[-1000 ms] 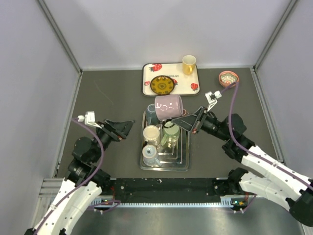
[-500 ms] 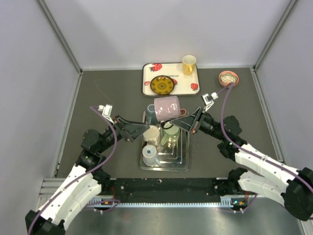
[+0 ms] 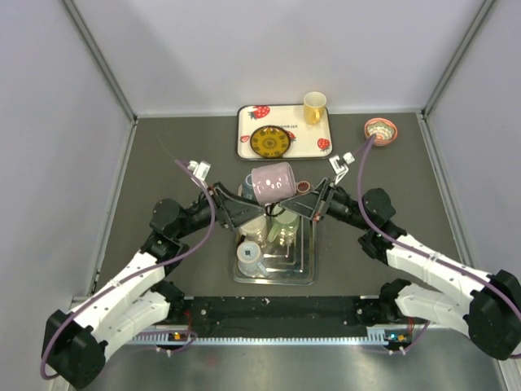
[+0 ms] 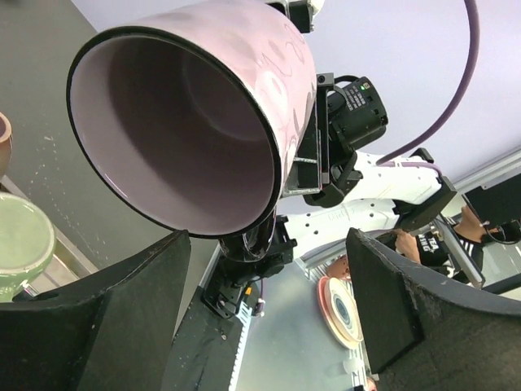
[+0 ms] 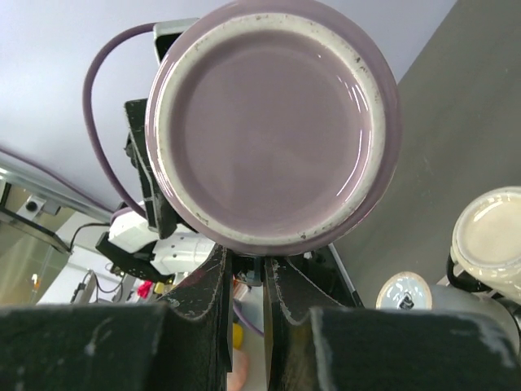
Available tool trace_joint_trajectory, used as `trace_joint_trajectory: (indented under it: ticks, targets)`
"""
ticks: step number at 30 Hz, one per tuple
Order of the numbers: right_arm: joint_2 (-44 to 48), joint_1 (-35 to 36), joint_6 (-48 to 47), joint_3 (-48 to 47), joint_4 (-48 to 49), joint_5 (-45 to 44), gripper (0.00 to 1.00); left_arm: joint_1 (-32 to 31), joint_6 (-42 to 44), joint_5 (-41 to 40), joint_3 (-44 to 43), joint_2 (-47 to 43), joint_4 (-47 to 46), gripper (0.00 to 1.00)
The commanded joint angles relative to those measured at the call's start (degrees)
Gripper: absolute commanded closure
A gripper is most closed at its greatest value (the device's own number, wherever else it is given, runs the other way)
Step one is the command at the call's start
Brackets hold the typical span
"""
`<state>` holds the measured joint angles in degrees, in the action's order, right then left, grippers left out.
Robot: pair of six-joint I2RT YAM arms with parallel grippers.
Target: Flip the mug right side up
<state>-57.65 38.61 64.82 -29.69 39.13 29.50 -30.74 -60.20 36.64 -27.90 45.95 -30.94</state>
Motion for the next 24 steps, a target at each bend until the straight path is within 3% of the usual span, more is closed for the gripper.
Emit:
trace_joint_trajectory:
  ticks: [1, 11, 19, 24]
  targets:
    - [0.3, 0.4, -2.0, -5.5, 7.0, 0.5, 1.0, -1.5, -0.2, 1.2, -2.9, 1.6, -6.7, 0.18]
    - [-1.0, 1.5, -1.6, -6.1, 8.8, 0.0, 1.0, -4.0, -0.6, 0.9, -3.7, 5.7, -8.9, 0.2]
    - [0.7, 1.6, -2.3, -6.4, 7.5, -0.7, 1.0, -4.0, 0.7, -1.2, -1.0, 2.2, -5.8, 0.18]
    - [-0.3, 1.5, -1.1, -4.9, 10.1, -0.1, 1.0, -4.0, -1.4, -3.7, 0.1, 2.0, -9.7, 0.2]
